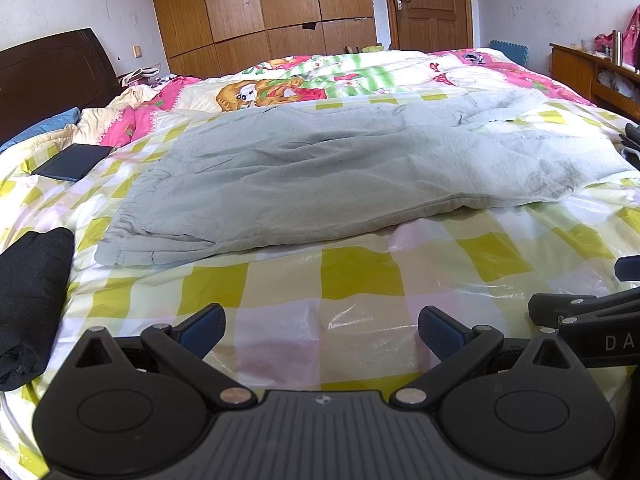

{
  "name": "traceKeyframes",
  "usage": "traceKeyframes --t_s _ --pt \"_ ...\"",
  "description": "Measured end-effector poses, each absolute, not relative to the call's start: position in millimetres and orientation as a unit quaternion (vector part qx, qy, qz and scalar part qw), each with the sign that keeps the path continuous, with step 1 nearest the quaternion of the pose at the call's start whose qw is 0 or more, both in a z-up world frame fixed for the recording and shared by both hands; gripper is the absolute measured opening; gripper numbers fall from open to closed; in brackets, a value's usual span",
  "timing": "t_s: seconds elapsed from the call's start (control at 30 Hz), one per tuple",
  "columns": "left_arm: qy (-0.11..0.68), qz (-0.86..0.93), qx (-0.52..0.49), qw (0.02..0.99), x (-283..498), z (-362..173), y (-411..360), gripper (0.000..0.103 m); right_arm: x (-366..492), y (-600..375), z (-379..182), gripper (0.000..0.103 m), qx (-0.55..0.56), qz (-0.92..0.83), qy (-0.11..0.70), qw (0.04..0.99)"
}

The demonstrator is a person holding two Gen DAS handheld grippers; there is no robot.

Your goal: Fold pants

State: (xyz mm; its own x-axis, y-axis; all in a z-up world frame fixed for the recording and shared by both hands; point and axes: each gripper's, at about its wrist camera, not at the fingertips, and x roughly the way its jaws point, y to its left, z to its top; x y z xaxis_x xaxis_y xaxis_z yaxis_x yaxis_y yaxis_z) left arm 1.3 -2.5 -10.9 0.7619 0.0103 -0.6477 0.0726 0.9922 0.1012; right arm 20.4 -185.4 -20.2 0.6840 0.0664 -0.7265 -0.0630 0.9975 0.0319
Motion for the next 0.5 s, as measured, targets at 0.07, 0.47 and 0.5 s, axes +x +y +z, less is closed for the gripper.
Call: traceKeyframes --t_s 0.07,0.47,0.5 --pt "0.345 -0.017 0.060 0.937 1.2 -10.8 -2.3 0.103 20.3 -185.3 -20.3 0.102 0.002 0.035 0.396 0.918" --pt "0.344 -0.016 0.061 0.937 1.0 -11.1 -2.3 0.103 20.4 -185.0 -20.1 0.102 0.001 0.035 0.396 0.918" --pt "0.344 -0.016 0.061 0.937 1.0 -11.1 -2.2 0.103 20.3 -185.0 -20.1 0.102 0.001 0.035 0.396 0.918"
